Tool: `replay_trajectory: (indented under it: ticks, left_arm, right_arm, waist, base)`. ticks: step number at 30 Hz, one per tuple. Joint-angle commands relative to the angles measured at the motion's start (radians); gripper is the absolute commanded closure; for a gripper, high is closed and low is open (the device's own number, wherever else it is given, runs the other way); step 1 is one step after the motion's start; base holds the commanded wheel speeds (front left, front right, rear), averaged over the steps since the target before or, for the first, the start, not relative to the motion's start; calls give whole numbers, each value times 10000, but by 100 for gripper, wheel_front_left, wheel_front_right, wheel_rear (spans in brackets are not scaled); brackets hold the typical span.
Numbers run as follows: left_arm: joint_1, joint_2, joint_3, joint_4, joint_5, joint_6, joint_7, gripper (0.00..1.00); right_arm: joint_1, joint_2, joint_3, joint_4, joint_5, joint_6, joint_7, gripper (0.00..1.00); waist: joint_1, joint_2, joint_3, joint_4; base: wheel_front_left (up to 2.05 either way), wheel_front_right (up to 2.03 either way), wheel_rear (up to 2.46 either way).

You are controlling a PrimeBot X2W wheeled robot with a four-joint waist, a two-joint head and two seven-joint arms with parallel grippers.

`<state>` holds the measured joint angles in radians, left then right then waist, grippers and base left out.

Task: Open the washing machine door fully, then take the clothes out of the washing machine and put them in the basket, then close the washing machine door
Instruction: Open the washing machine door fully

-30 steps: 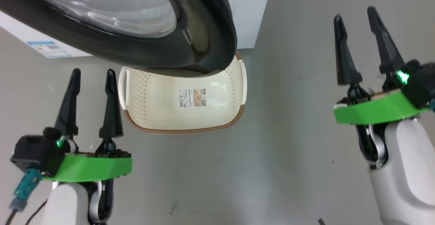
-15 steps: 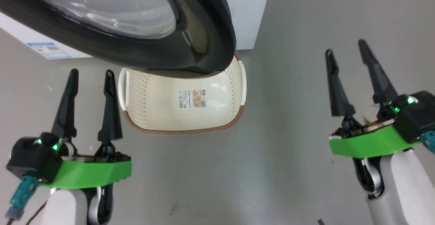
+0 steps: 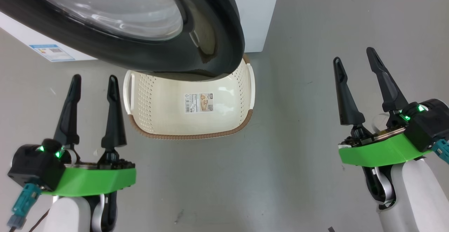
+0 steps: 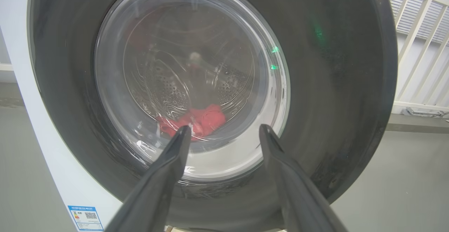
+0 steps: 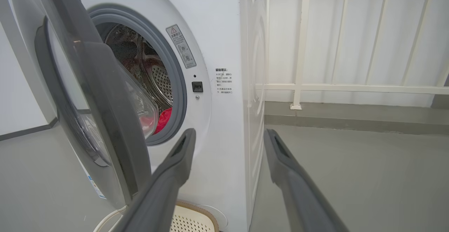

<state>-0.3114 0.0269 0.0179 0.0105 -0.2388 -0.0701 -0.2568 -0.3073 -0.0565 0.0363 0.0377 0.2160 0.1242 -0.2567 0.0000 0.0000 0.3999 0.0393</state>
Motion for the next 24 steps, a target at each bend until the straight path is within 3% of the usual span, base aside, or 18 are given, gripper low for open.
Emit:
replay_trajectory:
  ticks: [1, 2, 3, 4, 5, 14, 24]
  left_arm:
    - [137, 233, 271, -200, 62, 46, -49, 0]
    - [144, 233, 264, -186, 65, 42, -49, 0]
    - [149, 233, 257, -174, 66, 37, -49, 0]
    - [152, 233, 243, -162, 64, 31, -49, 0]
    - [154, 233, 228, -152, 64, 24, -49, 0]
    - [91, 233, 179, -71, -47, -3, -49, 0]
    - [32, 233, -25, -194, -27, -9, -49, 0]
  right_arm:
    - [143, 62, 193, -251, 103, 65, -51, 0]
    - [134, 62, 186, -236, 145, 65, -51, 7]
    - [121, 62, 177, -211, 231, 65, -51, 51]
    - [95, 62, 149, -192, 338, 65, -51, 64]
    - [65, 62, 135, -145, 440, 65, -51, 100]
    - [-1115, 62, 551, 982, 3312, 65, -51, 100]
    - [-3319, 62, 2464, 2910, 6968, 65, 79, 100]
  waist:
    - [0, 0, -15, 7]
    - [0, 0, -16, 13]
    - [0, 0, -17, 20]
    - [0, 0, -17, 35]
    - [0, 0, -14, 48]
    - [0, 0, 21, 140]
    - [0, 0, 178, 391]
  base:
    - [0, 0, 0]
    - [0, 0, 0]
    - [0, 0, 0]
    - [0, 0, 0]
    - [0, 0, 0]
    - [0, 0, 0]
    - [0, 0, 0]
